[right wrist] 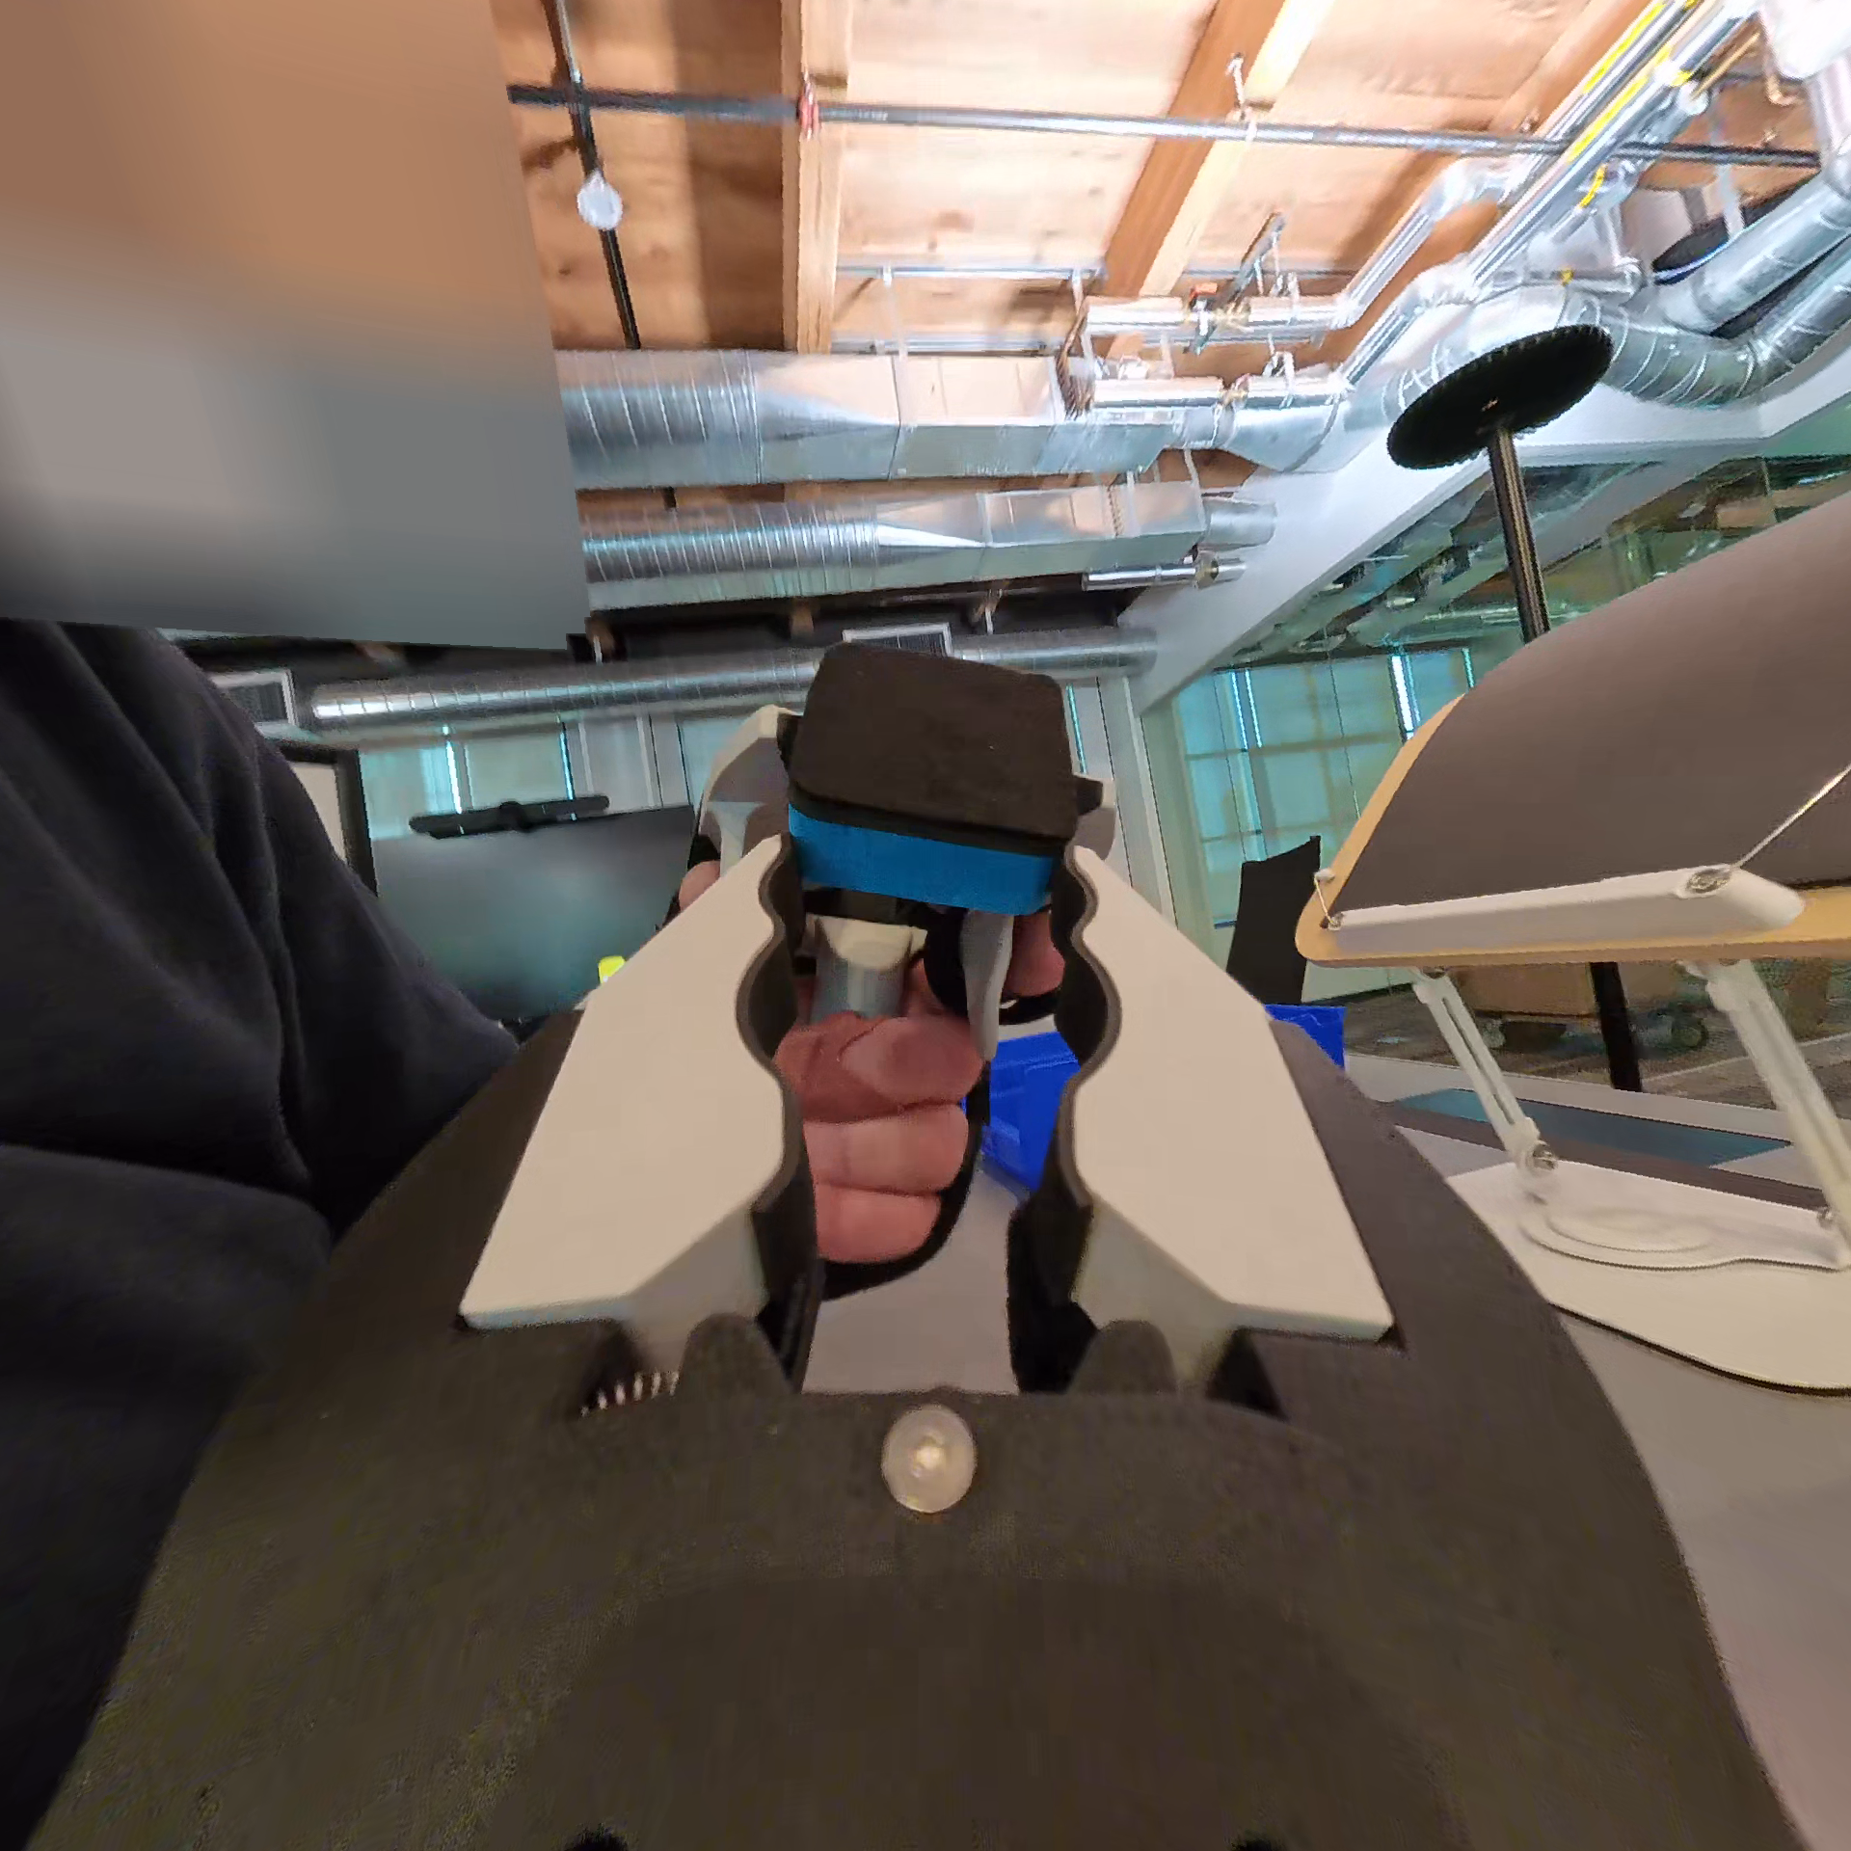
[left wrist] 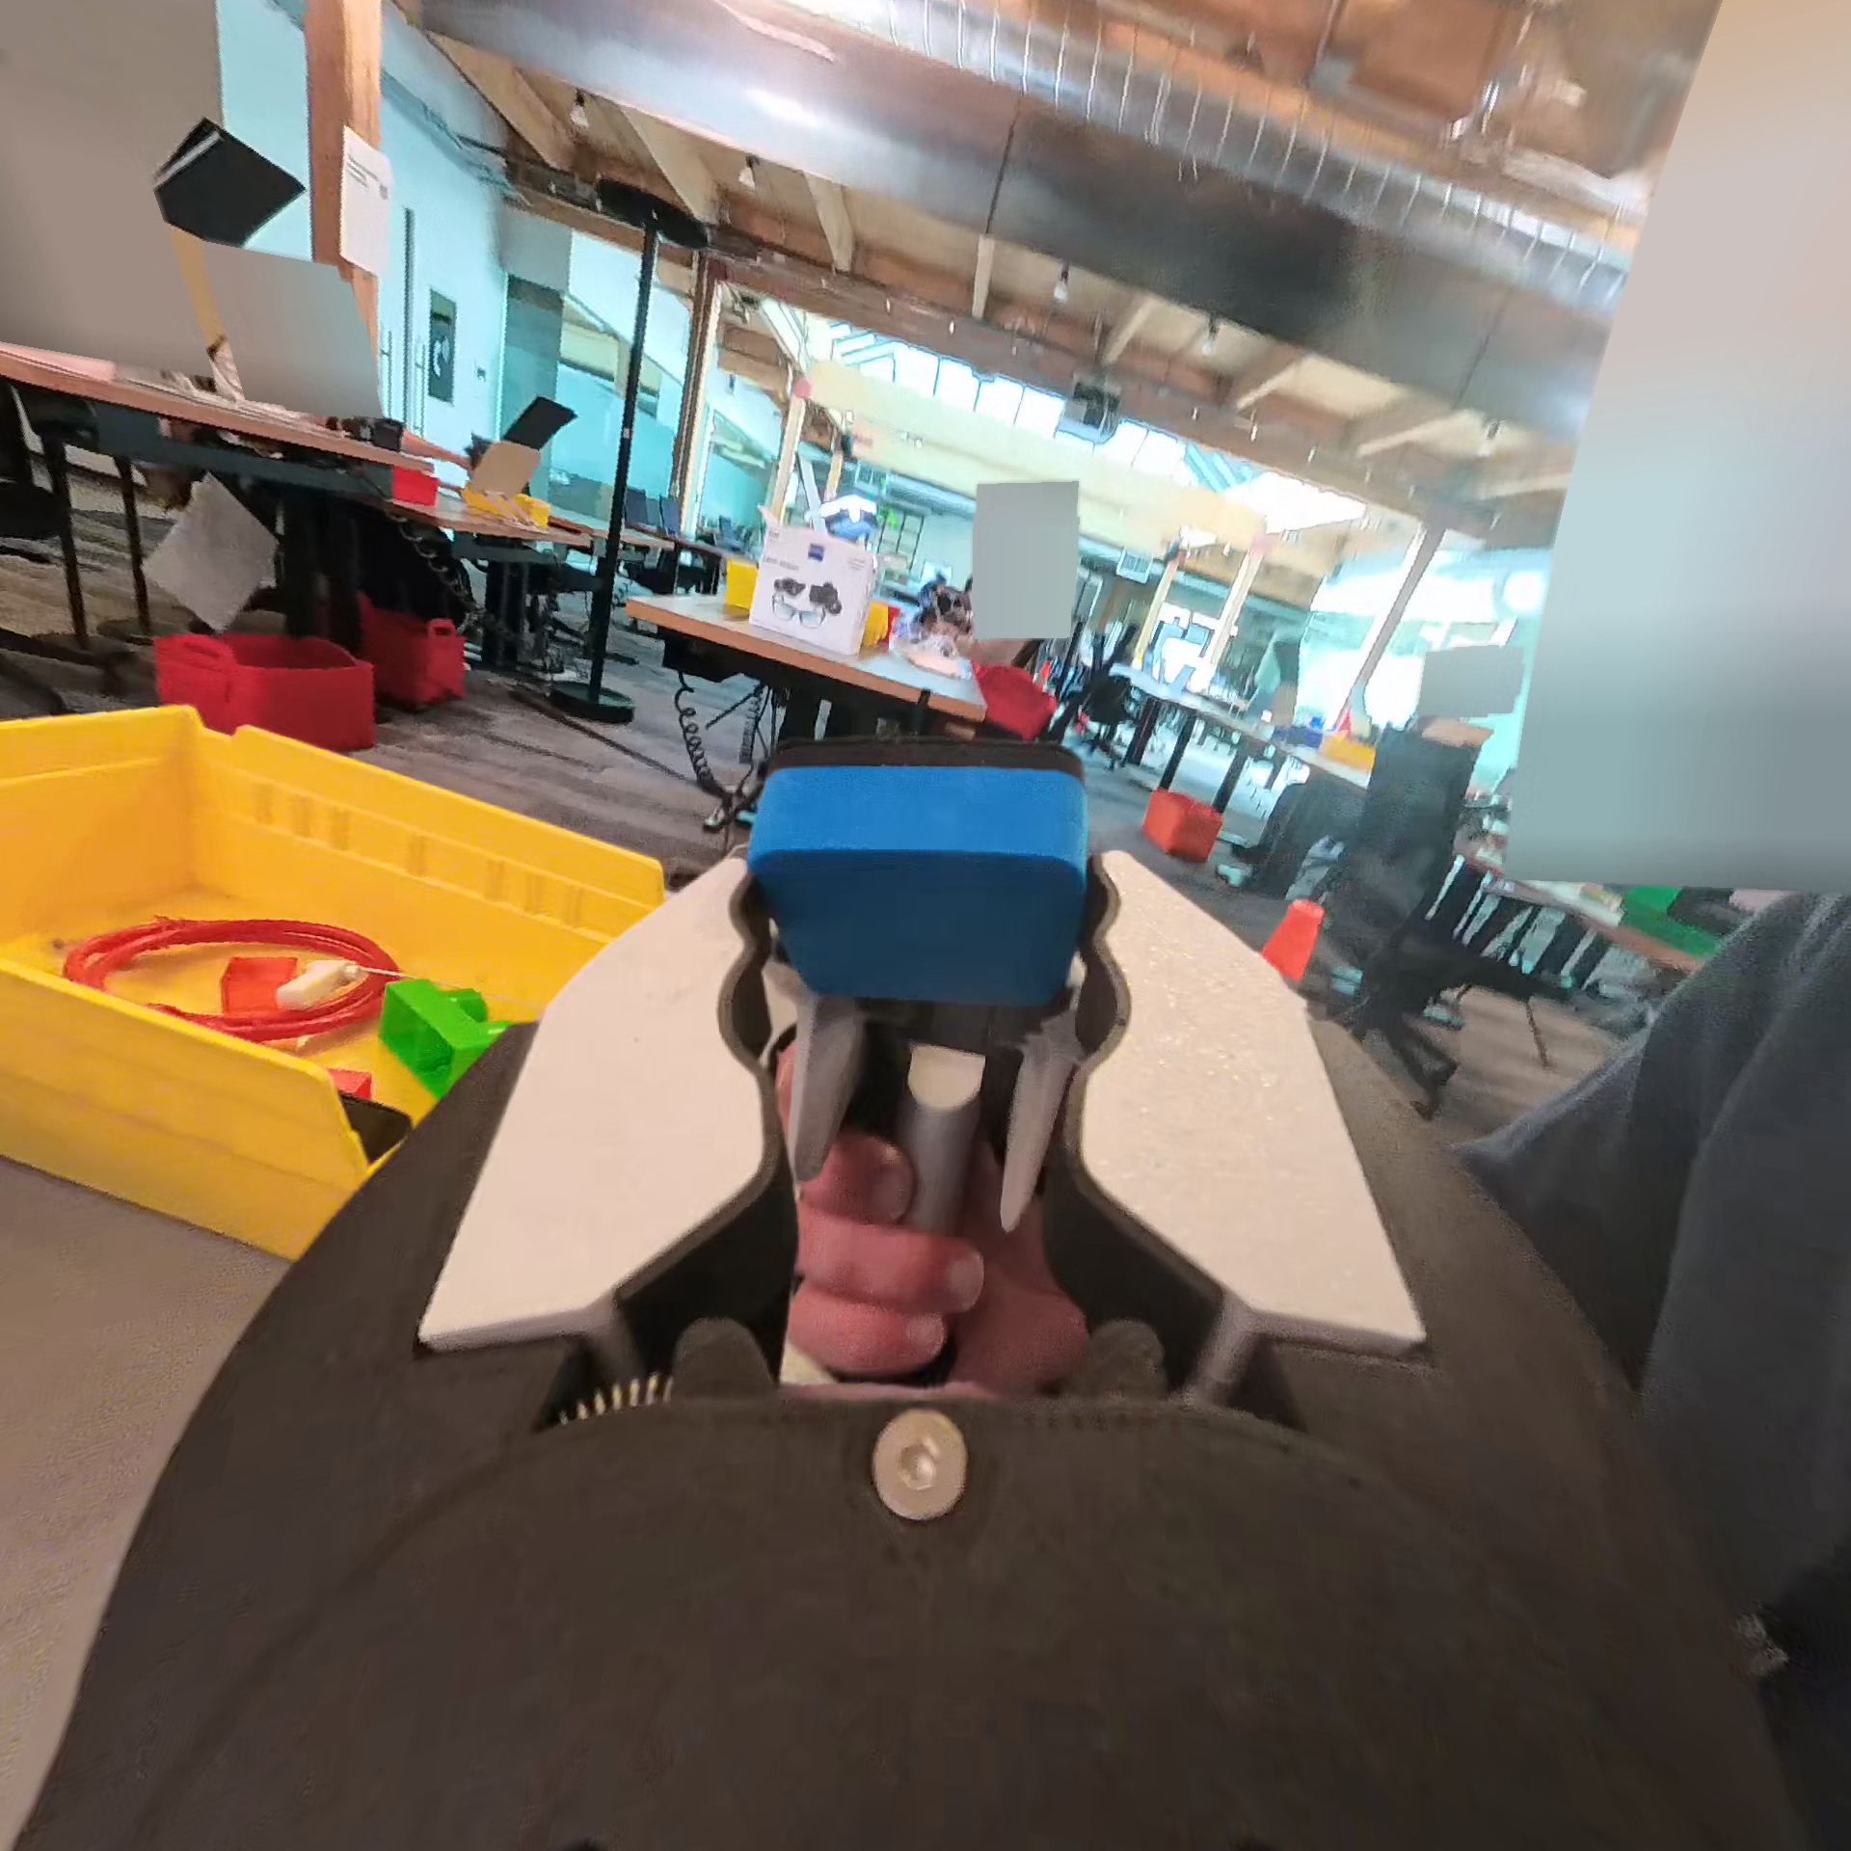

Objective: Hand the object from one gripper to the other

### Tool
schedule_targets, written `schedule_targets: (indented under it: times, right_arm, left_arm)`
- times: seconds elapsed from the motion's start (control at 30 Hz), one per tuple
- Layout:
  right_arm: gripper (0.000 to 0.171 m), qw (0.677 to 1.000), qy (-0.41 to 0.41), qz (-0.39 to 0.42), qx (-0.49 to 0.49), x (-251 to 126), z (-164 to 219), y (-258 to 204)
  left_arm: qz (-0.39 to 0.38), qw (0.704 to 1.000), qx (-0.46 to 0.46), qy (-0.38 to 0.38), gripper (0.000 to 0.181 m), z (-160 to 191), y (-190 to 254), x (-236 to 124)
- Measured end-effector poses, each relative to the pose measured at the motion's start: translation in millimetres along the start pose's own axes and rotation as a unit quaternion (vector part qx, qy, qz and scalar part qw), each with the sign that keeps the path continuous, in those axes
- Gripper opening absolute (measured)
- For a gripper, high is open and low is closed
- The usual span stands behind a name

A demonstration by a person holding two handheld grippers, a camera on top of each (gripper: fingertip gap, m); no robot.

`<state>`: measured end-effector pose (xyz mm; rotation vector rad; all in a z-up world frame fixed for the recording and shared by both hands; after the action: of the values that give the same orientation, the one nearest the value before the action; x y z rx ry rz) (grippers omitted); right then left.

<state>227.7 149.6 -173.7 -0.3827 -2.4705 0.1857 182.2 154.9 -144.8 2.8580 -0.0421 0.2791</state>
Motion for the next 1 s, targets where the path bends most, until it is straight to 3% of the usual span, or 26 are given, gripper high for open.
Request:
schedule_targets:
  times: [0.17, 0.3, 0.37, 0.47, 0.57, 0.67, 0.73, 0.87, 1.0]
  right_arm:
    - [0.048, 1.0, -0.024, 0.004, 0.008, -1, 6, 1]
    - [0.059, 0.994, -0.091, 0.033, -0.058, -9, 3, 7]
    - [0.06, 0.977, -0.155, 0.048, -0.14, -16, 1, 9]
    - [0.066, 0.926, -0.237, 0.038, -0.291, -17, -7, 0]
    - [0.07, 0.841, -0.297, 0.0, -0.452, -8, -12, -17]
    - [0.066, 0.748, -0.354, -0.036, -0.559, 1, -8, -23]
    - [0.055, 0.713, -0.373, -0.061, -0.591, 4, -4, -26]
    - [0.051, 0.689, -0.397, -0.075, -0.601, 6, 0, -27]
    - [0.05, 0.727, -0.367, -0.028, -0.579, 11, -4, -22]
  left_arm:
    - [-0.005, 1.0, 0.003, 0.0, 0.057, 3, -3, -2]
    - [-0.008, 0.998, 0.028, -0.056, 0.057, 3, -3, -4]
    - [-0.009, 0.993, 0.047, -0.112, 0.057, 5, -4, -6]
    - [0.017, 0.975, 0.056, -0.212, 0.058, 14, -3, -8]
    - [0.065, 0.963, 0.012, -0.26, 0.057, 18, 0, -11]
    - [0.117, 0.956, -0.051, -0.266, 0.057, 20, 2, -12]
    - [0.142, 0.951, -0.096, -0.259, 0.057, 20, 2, -13]
    - [0.169, 0.941, -0.139, -0.256, 0.057, 24, 0, -16]
    - [0.18, 0.943, -0.155, -0.233, 0.058, 19, -2, -16]
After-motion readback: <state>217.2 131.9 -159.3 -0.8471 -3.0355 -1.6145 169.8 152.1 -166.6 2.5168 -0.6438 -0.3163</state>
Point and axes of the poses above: each gripper's, where its closed fingertips meet, x out along the fingers, z out of its underside, y = z × x across the jaws, the point moved 4 cm from there along -x, back along the fingers, and after that the axes turned 6 degrees about z, right-handed, at the moved point
